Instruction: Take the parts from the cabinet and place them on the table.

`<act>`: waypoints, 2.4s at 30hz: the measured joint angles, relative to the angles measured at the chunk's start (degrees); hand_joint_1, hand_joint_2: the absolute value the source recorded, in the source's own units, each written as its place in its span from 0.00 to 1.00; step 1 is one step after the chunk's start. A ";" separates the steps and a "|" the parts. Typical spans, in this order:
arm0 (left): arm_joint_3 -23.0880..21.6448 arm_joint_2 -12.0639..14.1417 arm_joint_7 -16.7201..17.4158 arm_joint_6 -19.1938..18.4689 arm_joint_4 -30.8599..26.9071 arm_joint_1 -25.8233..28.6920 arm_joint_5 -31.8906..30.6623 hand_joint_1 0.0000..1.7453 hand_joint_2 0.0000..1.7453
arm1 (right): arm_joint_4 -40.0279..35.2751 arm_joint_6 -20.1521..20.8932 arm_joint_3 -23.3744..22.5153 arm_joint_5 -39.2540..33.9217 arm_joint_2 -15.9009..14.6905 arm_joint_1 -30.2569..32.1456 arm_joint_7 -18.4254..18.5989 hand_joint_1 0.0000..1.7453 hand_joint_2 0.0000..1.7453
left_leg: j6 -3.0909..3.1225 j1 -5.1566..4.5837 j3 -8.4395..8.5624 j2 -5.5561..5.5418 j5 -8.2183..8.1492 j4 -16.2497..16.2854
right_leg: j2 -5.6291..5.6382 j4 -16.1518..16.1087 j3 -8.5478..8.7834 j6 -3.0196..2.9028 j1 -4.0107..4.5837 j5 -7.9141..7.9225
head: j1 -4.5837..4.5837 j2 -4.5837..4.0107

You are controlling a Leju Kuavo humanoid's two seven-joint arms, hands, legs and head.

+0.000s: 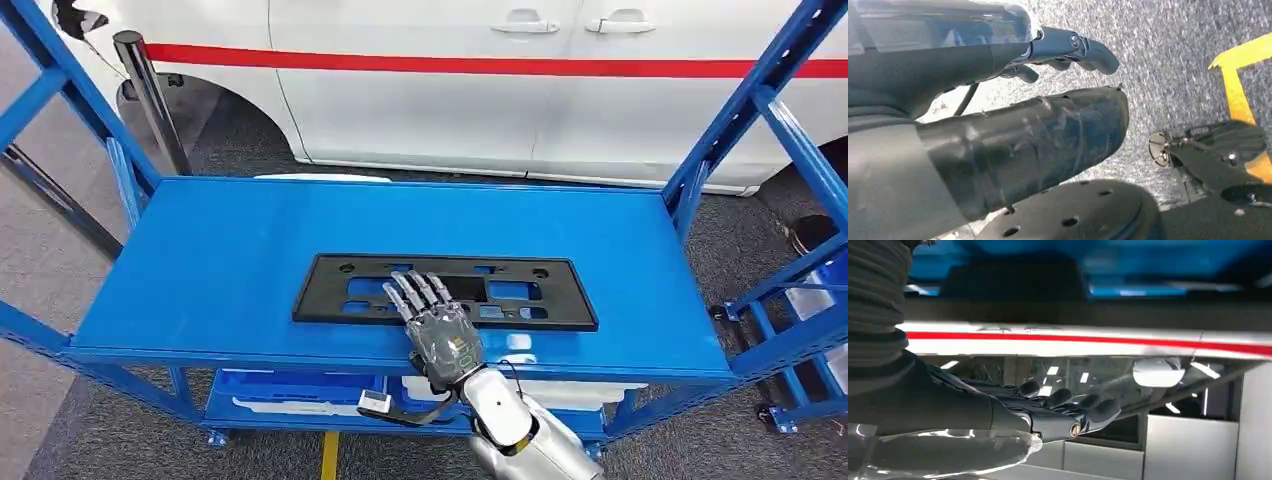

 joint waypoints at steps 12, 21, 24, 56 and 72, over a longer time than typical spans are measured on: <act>0.02 -0.02 0.02 0.24 0.00 -0.01 0.48 0.00 0.00 | 3.28 1.18 -0.90 0.28 -0.07 -2.58 0.63 0.00 1.00 | -2.91 0.02 -6.97 -0.09 -8.50 15.36 | -0.18 -11.67 5.06 -2.93 0.38 3.83 | -0.11 -0.02; 0.04 0.09 0.09 0.22 0.00 0.03 0.72 0.00 0.00 | 4.35 2.92 -1.66 -2.51 -0.07 -3.26 -0.57 0.00 1.00 | -1.12 -0.81 -0.07 -0.16 -0.79 0.74 | 0.13 -11.65 5.16 -1.88 0.89 4.01 | -0.11 0.00; 0.07 0.09 0.11 0.15 0.00 0.16 0.74 0.00 0.00 | 4.54 3.74 -2.06 -3.96 -0.07 -3.44 -1.36 0.00 1.00 | -0.06 -0.26 0.48 0.10 0.15 -0.46 | 0.09 -10.47 4.87 -0.98 0.88 2.86 | -0.04 -0.02; 0.59 0.15 -0.28 -0.26 0.00 0.09 1.33 0.00 0.00 | 8.33 9.97 -2.69 -10.95 0.42 -5.92 -5.01 0.95 1.00 | 0.41 -0.43 0.76 0.20 0.82 -1.49 | 0.14 -5.73 3.00 -0.81 0.89 -0.57 | -0.02 -0.02; 0.70 0.00 -4.35 0.20 0.00 -0.04 1.01 0.00 1.00 | 8.89 10.10 -2.67 -11.10 0.50 -6.89 -5.53 0.94 1.00 | -2.87 0.03 -3.67 -0.12 -6.81 9.95 | -0.27 -12.30 5.63 -2.85 0.17 4.23 | -0.13 0.00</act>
